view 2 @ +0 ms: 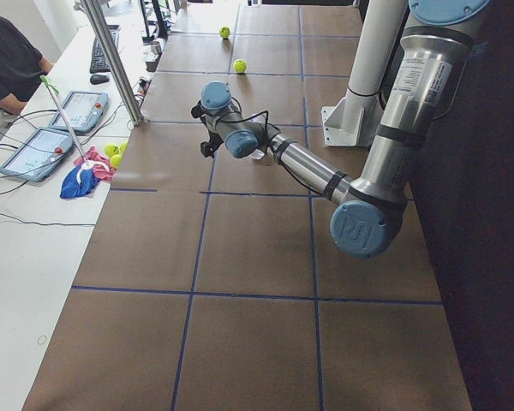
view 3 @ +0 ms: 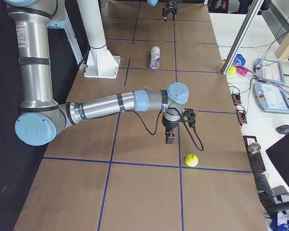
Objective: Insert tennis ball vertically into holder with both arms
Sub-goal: 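Move the left gripper down over the clear can lying on its side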
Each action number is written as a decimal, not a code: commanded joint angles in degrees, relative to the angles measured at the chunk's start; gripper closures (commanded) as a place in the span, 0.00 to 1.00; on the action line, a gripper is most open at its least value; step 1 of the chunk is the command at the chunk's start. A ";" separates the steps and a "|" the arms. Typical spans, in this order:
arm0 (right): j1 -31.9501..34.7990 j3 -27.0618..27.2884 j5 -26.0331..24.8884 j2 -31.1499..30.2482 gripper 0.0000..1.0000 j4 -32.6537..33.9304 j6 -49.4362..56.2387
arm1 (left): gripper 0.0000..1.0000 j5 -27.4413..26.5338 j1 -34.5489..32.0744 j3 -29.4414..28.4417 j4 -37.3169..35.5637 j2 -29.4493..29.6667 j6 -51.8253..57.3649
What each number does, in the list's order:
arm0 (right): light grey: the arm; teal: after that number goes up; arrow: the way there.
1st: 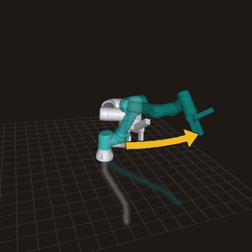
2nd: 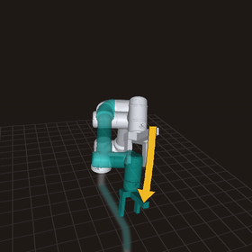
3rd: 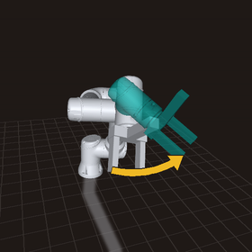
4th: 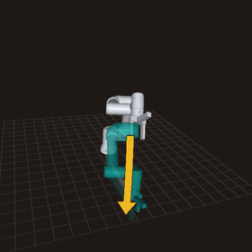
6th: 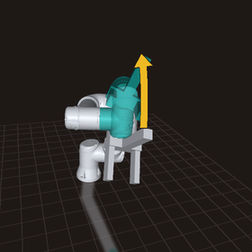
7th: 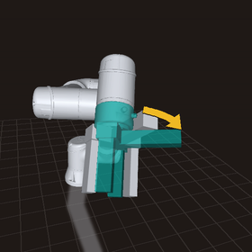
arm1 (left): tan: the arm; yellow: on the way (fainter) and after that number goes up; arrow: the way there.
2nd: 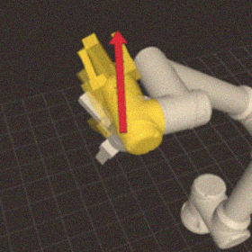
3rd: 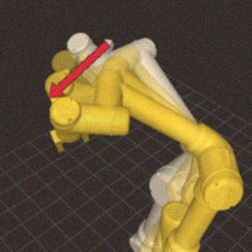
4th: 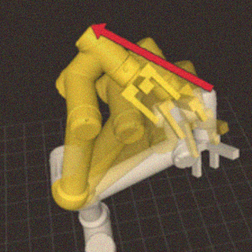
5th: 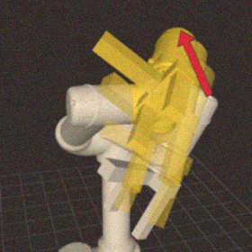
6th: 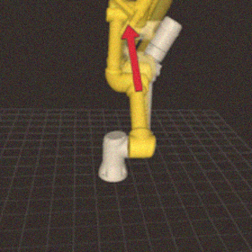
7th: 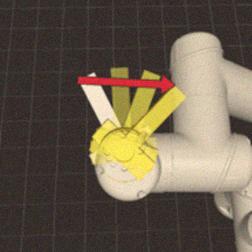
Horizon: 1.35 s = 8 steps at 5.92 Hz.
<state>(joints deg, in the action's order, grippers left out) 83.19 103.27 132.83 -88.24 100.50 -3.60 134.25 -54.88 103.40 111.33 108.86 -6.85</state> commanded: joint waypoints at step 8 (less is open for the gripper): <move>-0.75 0.53 4.98 -1.50 0.00 -1.01 0.53 | 0.00 -32.91 25.25 -8.55 -34.65 30.33 22.67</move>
<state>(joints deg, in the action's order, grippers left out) 82.85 103.61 137.77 -89.75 99.45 -3.17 102.31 -30.39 96.16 80.14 137.03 14.82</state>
